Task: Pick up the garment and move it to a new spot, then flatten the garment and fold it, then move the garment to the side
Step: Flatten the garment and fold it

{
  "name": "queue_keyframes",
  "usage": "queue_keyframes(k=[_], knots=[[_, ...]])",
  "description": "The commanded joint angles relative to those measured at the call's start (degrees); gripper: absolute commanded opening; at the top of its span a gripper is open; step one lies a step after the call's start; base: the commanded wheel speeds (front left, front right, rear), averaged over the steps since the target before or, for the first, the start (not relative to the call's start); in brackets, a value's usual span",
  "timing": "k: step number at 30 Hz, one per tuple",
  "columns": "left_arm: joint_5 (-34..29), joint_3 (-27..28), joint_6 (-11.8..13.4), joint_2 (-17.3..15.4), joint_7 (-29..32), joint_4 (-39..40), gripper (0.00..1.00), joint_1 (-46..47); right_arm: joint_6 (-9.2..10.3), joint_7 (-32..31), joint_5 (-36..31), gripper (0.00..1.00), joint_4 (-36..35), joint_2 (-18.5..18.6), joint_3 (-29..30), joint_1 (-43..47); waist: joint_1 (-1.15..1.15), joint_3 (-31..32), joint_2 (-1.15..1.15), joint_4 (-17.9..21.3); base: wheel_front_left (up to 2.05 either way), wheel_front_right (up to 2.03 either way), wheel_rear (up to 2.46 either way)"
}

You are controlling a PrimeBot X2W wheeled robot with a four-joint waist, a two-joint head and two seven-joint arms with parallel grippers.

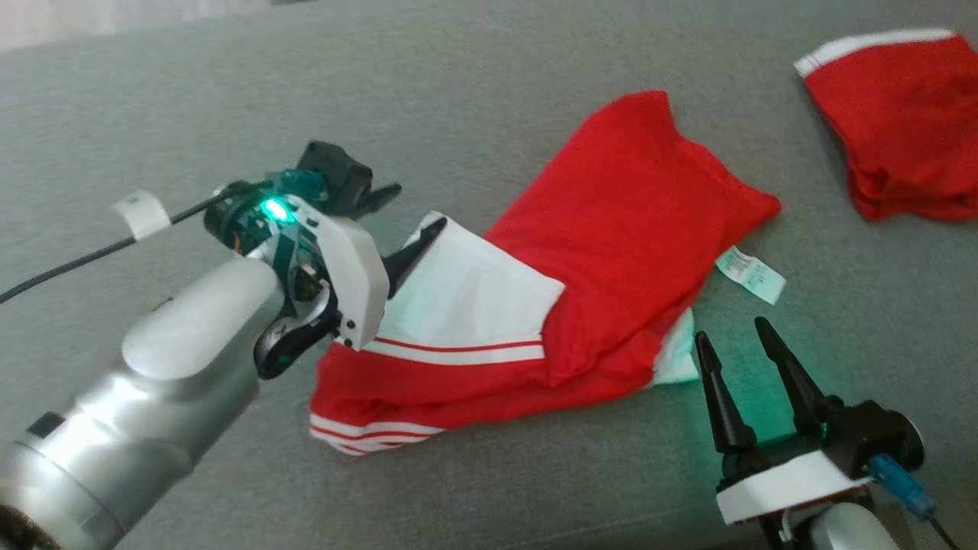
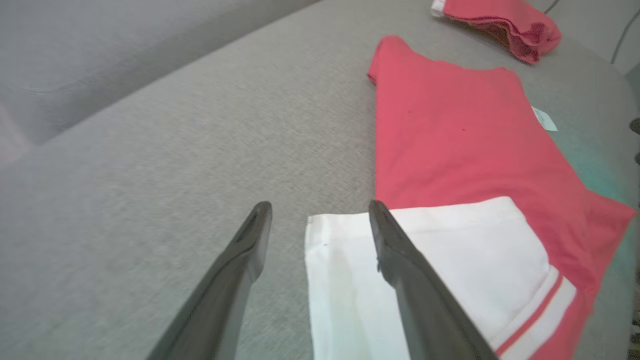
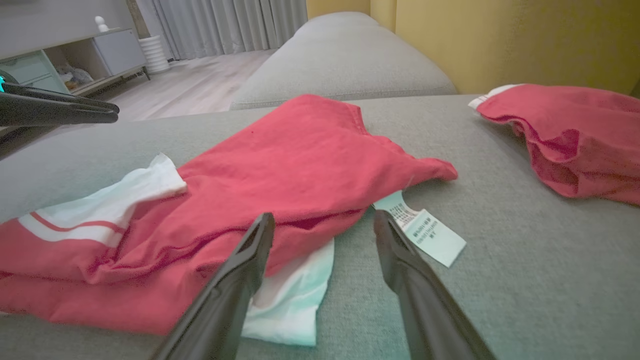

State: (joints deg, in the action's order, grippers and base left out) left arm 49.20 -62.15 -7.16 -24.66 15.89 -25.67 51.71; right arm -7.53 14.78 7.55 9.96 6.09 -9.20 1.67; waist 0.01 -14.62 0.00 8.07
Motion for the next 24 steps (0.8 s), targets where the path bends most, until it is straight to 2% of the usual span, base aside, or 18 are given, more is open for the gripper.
queue_keyframes(k=[1, 7, 12, 19, 20, 21, 22, 23, 24], knots=[[1.41, 0.54, -0.30, -1.72, 0.35, 0.86, 1.00, 3.82, 0.04, 0.22, 0.20, 1.00, -1.40, 0.79, -1.52, -1.78, -0.01, -1.74, 0.00, 1.92, 0.00, 0.00, 0.00], [4.35, -4.58, -0.32, -3.49, 1.00, -1.63, 1.00, 6.51, 0.04, 0.22, 0.46, 1.00, -1.51, 0.41, -2.04, -3.42, -0.01, -4.22, 0.00, 4.14, 0.00, 0.00, 0.00], [6.15, -7.68, -0.32, -3.66, 0.36, -4.80, 1.00, 8.14, 0.04, 0.22, 0.51, 1.00, -1.60, 0.05, -2.11, -4.31, -0.01, -5.90, 0.00, 5.01, 0.00, 0.00, 0.00], [8.59, -10.30, -0.32, -3.69, 1.58, -2.92, 0.99, 8.83, 0.04, 0.22, 0.49, 1.00, -1.58, -0.14, -1.77, -5.14, -0.01, -6.95, 0.00, 4.99, 0.00, 0.00, 0.00], [8.72, -10.54, -0.32, -3.78, 2.09, -2.43, 0.87, 8.73, 0.04, 0.22, 0.47, 1.00, -1.55, -0.18, -1.76, -5.32, -0.01, -7.03, 0.00, 4.98, 0.00, 0.00, 0.00], [8.72, -10.73, -0.32, -3.95, 2.56, -1.86, 0.47, 8.65, 0.04, 0.22, 0.46, 1.00, -1.52, -0.21, -1.74, -5.49, -0.01, -7.08, 0.00, 4.97, 0.00, 0.00, 0.00], [8.44, -10.87, -0.32, -4.18, 2.70, -1.22, 0.12, 8.66, 0.04, 0.22, 0.45, 1.00, -1.50, -0.23, -1.71, -5.65, -0.01, -7.13, 0.00, 4.93, 0.00, 0.00, 0.00], [8.22, -10.98, -0.32, -4.41, 2.79, -0.39, 0.00, 8.58, 0.04, 0.22, 0.46, 1.00, -1.50, -0.26, -1.64, -5.79, -0.01, -7.18, 0.00, 4.87, 0.00, 0.00, 0.00], [8.05, -11.06, -0.33, -4.69, 2.80, 0.54, 0.00, 8.43, 0.04, 0.22, 0.45, 1.00, -1.50, -0.30, -1.50, -5.88, -0.01, -7.18, 0.00, 4.73, 0.00, 0.00, 0.00]])
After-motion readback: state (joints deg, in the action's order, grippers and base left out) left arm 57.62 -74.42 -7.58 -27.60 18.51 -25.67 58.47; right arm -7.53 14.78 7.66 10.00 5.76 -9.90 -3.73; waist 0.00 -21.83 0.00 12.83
